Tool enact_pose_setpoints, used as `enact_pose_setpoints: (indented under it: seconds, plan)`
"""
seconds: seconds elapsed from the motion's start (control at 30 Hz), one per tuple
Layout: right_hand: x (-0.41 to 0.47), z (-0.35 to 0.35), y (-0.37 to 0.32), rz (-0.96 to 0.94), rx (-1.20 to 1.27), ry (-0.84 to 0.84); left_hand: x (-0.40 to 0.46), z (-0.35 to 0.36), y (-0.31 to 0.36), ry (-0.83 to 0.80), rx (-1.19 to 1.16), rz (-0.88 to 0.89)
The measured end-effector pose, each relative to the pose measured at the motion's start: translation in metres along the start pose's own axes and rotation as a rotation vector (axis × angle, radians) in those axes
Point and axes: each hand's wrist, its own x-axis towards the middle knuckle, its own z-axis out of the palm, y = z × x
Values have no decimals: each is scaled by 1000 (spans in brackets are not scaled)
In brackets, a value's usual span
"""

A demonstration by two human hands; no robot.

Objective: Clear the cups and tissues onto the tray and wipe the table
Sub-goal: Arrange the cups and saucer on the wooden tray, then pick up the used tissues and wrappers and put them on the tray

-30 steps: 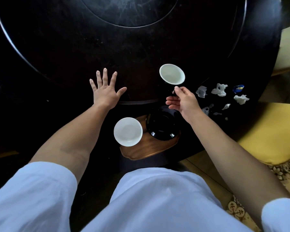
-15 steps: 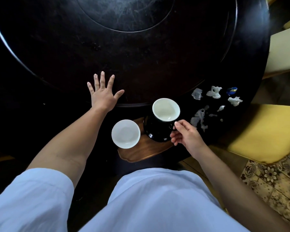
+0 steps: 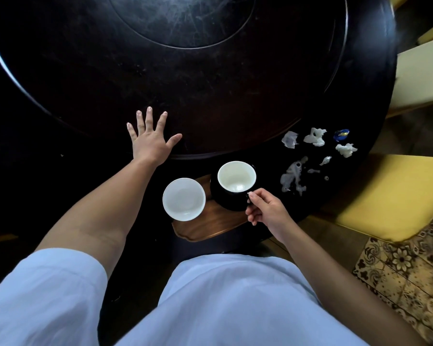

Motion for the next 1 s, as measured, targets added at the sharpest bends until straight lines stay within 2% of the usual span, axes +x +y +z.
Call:
enact_pose_setpoints:
  seconds: [0.2, 0.6, 0.87, 1.0]
  plan:
    - [1, -9, 7, -18, -61, -33, -1, -1, 2, 0, 1, -5]
    - [10, -20, 34, -21, -160, 183, -3, -2, 9, -17, 8, -28]
    - [9, -24, 30, -16, -257, 162, -3, 0, 11, 4, -7, -21]
    - [-1, -41, 16, -120, -339, 149, 1, -10, 17, -10, -21, -41]
